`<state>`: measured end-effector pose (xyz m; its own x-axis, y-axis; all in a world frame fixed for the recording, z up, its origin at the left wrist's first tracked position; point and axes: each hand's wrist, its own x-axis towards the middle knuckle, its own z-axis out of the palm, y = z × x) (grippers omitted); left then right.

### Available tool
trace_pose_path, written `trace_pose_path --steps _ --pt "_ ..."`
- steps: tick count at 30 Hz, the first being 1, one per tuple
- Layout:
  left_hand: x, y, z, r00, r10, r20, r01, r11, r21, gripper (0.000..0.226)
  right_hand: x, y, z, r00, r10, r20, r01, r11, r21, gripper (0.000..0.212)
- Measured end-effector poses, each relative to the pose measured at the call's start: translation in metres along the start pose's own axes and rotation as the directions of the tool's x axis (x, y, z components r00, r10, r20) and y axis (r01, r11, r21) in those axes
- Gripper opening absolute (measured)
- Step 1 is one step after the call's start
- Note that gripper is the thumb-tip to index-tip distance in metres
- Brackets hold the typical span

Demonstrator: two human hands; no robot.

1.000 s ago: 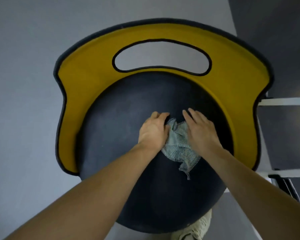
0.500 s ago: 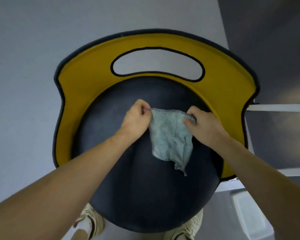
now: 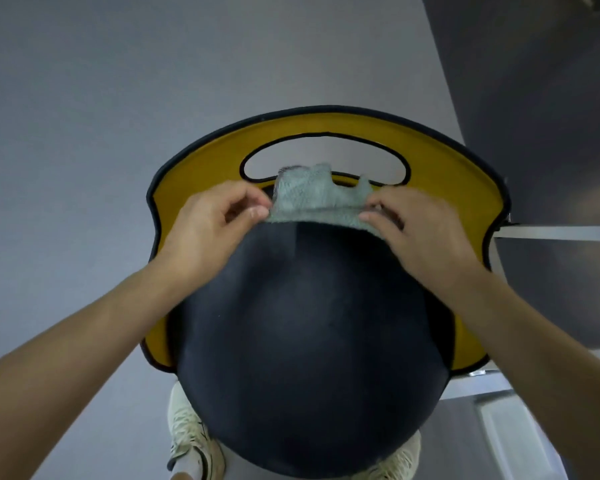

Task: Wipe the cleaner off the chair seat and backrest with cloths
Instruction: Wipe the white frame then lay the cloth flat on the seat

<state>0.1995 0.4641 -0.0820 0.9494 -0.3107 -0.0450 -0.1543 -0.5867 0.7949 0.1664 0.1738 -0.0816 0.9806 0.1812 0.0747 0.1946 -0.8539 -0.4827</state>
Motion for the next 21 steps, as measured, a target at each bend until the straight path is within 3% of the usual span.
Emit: trace_pose_path --steps 2,4,7,10,14,16,20,21 --pt "-0.022 -0.019 0.01 0.995 0.043 0.085 -0.055 0.989 0.141 0.008 -0.022 0.001 0.027 0.999 -0.032 0.029 0.033 0.999 -0.021 0.021" --pt "-0.051 -0.044 0.024 0.981 0.043 0.188 -0.087 0.969 0.23 0.007 -0.052 0.005 0.062 0.987 -0.056 0.151 0.065 0.996 -0.055 0.016" --pt "-0.102 -0.08 0.051 0.929 -0.059 0.365 -0.062 0.948 0.312 0.004 -0.108 0.011 0.114 0.88 -0.096 0.466 0.167 0.979 -0.113 0.009" --pt "-0.148 -0.104 0.073 0.841 -0.123 0.528 -0.1 0.922 0.375 0.01 -0.154 0.007 0.138 0.785 -0.069 0.616 0.119 0.992 -0.039 0.015" --pt "-0.174 -0.115 0.081 0.861 -0.098 0.499 -0.132 0.905 0.406 0.026 -0.185 0.009 0.141 0.81 0.03 0.586 -0.008 0.999 -0.04 0.018" --pt "-0.169 -0.115 0.078 0.882 -0.098 0.461 -0.101 0.916 0.388 0.021 -0.189 0.015 0.141 0.858 0.079 0.507 -0.036 0.995 -0.094 0.016" --pt "-0.139 -0.11 0.073 0.929 -0.122 0.35 -0.01 0.935 0.354 0.002 -0.164 0.022 0.127 0.908 0.159 0.387 -0.159 0.987 -0.033 0.009" --pt "-0.13 -0.109 0.073 0.948 -0.109 0.3 -0.011 0.928 0.373 0.009 -0.153 0.023 0.123 0.91 0.189 0.368 -0.197 0.98 -0.017 0.011"
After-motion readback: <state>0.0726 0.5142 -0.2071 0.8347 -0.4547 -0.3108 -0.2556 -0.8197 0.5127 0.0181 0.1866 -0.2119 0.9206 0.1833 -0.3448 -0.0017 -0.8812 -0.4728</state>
